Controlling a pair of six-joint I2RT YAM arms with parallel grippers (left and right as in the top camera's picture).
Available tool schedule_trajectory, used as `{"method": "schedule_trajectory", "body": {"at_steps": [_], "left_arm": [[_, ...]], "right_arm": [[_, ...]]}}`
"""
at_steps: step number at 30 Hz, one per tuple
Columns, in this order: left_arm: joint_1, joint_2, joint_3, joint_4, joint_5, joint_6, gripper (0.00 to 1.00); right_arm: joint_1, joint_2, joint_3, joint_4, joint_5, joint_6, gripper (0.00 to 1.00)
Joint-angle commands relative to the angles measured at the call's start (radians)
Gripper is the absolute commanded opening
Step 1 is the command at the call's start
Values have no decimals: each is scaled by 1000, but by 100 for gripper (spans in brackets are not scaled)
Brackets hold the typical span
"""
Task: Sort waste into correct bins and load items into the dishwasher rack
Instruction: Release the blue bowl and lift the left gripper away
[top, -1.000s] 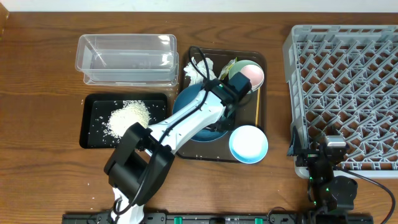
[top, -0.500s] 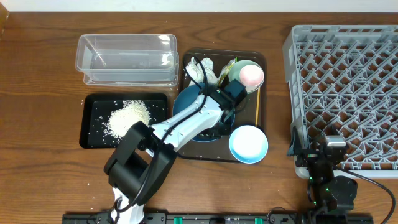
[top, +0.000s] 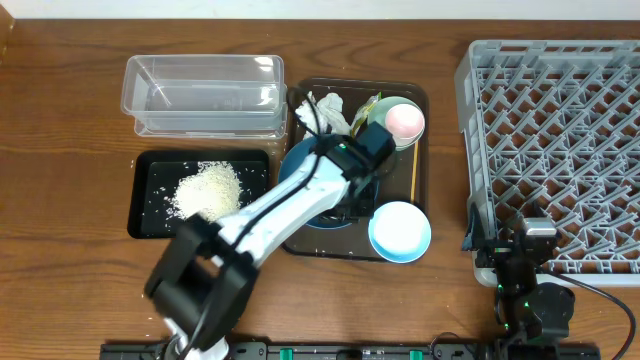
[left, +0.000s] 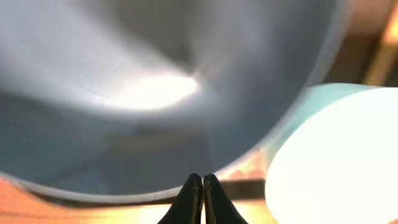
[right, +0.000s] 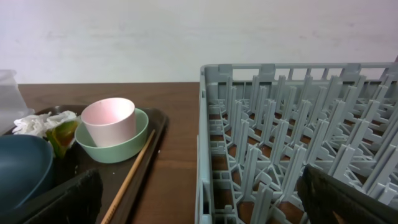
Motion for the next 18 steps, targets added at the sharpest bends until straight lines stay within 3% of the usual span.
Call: {"method": "schedule_trajectory", "body": {"at_steps": [1,5,18], "left_arm": [[-2,-35,-1,4,-30,32,6],[-2,-21,-10,31,-101,32,6],[-2,54,-95,87,-13,-6,6]], "right_arm": [[-5,-4,-1,-4,0,-12,99],[-5,-4,-1,-4,0,-12,99],[-5,-4,-1,-4,0,-12,99]]}}
